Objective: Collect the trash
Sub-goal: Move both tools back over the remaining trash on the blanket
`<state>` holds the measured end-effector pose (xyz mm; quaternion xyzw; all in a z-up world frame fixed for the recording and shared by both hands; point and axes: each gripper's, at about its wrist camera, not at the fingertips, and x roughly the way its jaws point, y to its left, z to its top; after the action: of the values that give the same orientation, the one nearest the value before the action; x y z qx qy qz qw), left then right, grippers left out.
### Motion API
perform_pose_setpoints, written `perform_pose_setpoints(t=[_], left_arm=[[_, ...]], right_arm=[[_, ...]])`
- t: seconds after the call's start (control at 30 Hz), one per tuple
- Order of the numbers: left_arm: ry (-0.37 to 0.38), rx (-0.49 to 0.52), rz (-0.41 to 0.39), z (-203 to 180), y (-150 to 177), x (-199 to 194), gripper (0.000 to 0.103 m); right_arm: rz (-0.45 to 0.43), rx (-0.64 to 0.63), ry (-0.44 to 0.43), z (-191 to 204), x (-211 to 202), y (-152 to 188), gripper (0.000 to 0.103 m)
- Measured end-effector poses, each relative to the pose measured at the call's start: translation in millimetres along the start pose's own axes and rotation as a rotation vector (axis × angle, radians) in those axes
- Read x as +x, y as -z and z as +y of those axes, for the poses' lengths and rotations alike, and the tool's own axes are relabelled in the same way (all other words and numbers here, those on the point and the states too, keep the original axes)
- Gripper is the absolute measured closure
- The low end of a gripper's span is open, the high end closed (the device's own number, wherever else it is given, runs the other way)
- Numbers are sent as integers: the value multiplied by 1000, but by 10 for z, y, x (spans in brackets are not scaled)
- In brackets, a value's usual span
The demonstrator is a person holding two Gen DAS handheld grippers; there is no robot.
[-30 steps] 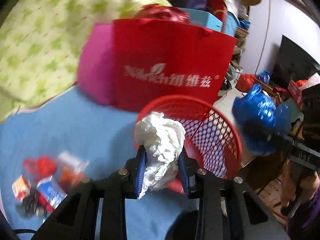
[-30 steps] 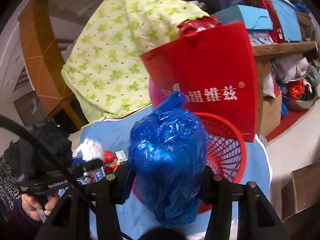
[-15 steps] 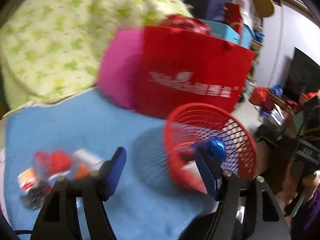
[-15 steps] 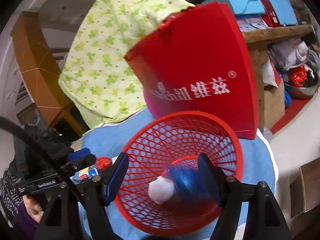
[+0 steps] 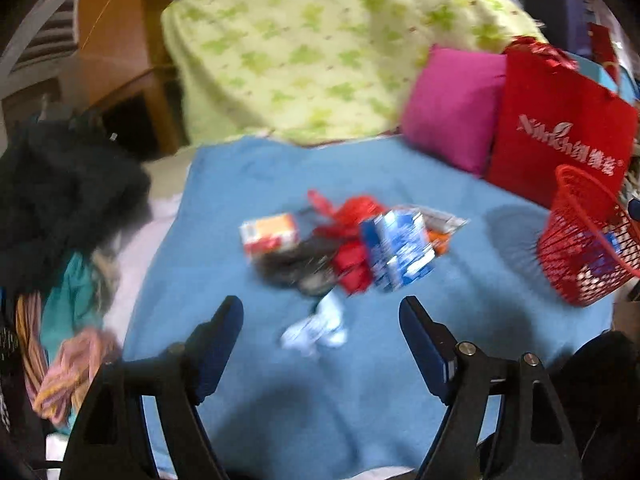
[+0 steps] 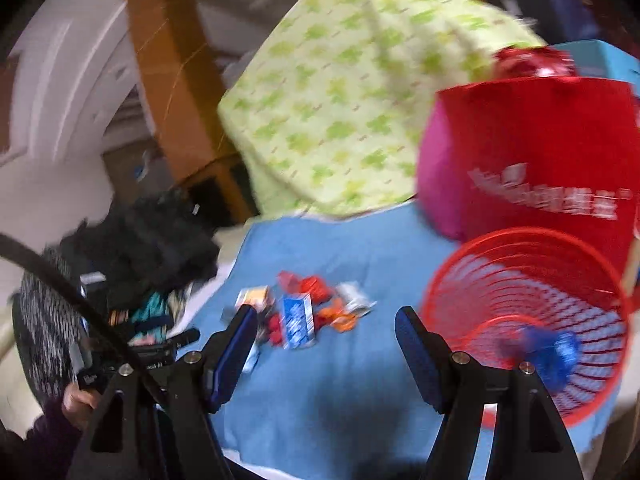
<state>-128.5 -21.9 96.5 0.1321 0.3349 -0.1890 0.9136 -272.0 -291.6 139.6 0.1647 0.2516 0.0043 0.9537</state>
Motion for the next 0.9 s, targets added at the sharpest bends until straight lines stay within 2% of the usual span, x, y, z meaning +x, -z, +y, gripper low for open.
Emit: perform_pose_setpoints(t=[0.13, 0.37, 0.57, 0.7, 0.9], left_arm=[[-10, -42, 50, 166, 196, 221, 22], [12, -93, 120, 298, 435, 575, 22], [125, -118, 151, 213, 410, 898, 22], [156, -111, 130, 180, 363, 1104, 22], [174, -109, 159, 179, 324, 1359, 22]], right_arm=[[105, -30, -17, 232, 491, 95, 28], [255, -53, -9, 335, 1335, 179, 28], [337, -4, 22, 349, 2124, 129, 28], [373, 40, 36, 327, 2509, 81, 28], [405, 58, 69, 334, 2900, 89, 28]])
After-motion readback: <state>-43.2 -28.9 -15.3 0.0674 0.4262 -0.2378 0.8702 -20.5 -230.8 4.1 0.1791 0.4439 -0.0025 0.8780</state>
